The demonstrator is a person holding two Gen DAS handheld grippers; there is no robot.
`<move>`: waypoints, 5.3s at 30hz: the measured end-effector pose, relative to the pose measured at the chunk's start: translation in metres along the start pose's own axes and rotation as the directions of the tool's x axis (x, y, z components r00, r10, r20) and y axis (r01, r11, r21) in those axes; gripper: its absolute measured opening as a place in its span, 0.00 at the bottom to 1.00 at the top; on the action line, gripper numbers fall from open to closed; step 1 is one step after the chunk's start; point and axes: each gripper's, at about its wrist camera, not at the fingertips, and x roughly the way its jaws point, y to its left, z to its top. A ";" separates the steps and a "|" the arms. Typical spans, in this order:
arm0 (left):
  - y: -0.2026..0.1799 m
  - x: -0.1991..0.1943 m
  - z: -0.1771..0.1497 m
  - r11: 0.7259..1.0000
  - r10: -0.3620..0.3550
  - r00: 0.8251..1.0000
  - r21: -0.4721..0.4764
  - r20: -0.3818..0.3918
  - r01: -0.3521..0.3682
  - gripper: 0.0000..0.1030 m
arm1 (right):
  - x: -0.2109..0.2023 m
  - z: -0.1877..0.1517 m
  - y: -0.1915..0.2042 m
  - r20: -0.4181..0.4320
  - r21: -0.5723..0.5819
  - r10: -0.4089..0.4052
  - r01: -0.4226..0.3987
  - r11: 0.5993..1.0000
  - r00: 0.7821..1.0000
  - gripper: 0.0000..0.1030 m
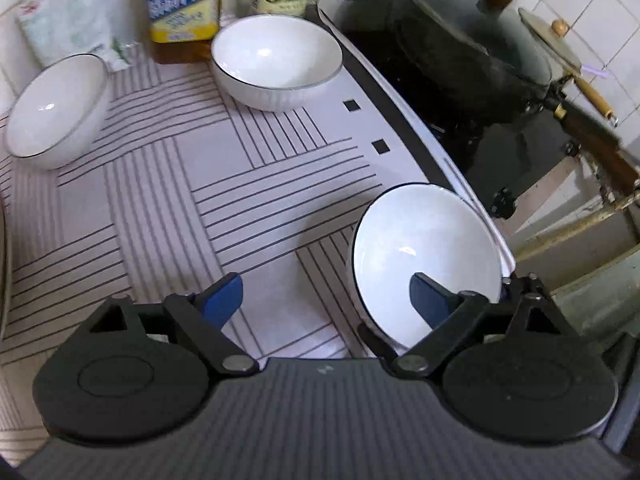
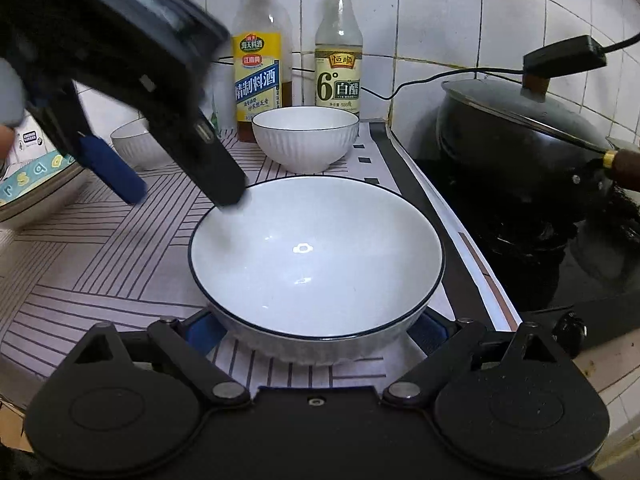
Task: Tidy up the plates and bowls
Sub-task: 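Reach both grippers to the white bowl by the stove, close on its rim, then carry the white bowl beside the plate stack and lower it down, then open both grippers and pull back from the bowl, then reach both grippers to the white bowl by the bottles, close on its rim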
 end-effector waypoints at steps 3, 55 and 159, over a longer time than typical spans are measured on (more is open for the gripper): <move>-0.003 0.016 0.001 1.000 0.000 1.000 0.014 -0.027 0.000 0.52 | 0.000 -0.002 -0.002 0.012 0.003 0.017 -0.017 1.000 1.000 0.94; 0.148 -0.058 -0.048 0.928 0.226 0.974 -0.298 -0.030 -0.224 0.12 | 0.078 0.068 0.151 -0.089 -0.412 0.440 -0.435 0.801 0.894 0.93; 0.077 -0.027 0.088 0.986 0.164 0.985 -0.026 0.051 -0.163 0.11 | 0.079 0.145 0.024 -0.142 0.588 0.056 0.039 0.808 0.988 0.20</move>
